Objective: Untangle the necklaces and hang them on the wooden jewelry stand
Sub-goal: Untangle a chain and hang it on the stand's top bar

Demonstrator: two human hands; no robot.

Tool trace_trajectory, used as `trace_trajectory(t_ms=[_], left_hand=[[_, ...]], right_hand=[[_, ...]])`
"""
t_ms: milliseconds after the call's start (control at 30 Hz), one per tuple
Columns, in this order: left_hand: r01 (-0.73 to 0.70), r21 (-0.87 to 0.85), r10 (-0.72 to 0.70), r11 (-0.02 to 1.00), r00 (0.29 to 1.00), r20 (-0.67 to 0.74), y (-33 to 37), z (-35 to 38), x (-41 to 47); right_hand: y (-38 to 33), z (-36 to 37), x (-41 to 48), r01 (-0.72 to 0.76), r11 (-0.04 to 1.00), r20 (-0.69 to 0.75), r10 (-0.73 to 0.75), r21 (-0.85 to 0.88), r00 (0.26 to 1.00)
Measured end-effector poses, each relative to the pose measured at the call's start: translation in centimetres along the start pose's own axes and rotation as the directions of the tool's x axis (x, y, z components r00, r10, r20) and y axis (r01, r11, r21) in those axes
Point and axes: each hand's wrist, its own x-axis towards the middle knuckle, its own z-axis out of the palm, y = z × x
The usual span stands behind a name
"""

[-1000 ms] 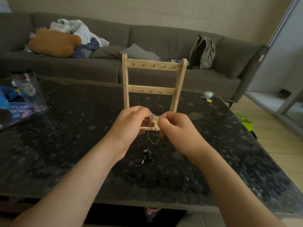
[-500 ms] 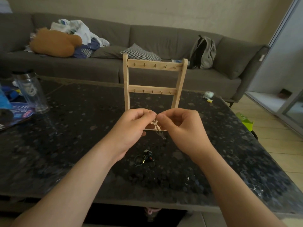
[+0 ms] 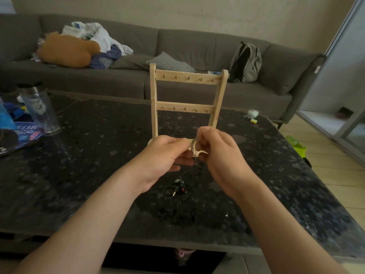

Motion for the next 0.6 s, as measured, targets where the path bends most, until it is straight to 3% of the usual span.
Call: trace_trajectory(t_ms=[100,200,400,533,600], left_hand=[[0.034,-0.072,-0.029,0.997,0.997,0.072,0.0,0.1,-0.1],[0.116,-0.221,-0.116,0.968,0.993,0.012,0.3,-0.2,0.1],[0.177,-0.325,-0.213,0.929,0.974,-0.076,0.6,-0.8,0.3],[0.175,-0.431,-0.237,0.885,0.967,-0.095,0.4,-0.6,0.4],[0.157,-0.461,-0.230,0.874,0.967,-0.107,0.4,-0.7,0.5]], right_hand=[[0.0,0.2,0.2,-0.109,0.973,0.091,0.092,0.203,0.992],[-0.4,-0.5,0.2,-0.081,0.930,0.119,0.041,0.358,0.992],[-0.1,-1.0,0.2,0.113,0.993,-0.054,-0.112,0.017,0.992],[0.6,-0.4,0.2,0.264,0.918,-0.196,-0.329,-0.296,0.924],[0.7,-0.2,0.2,0.259,0.901,-0.218,-0.346,-0.349,0.912]])
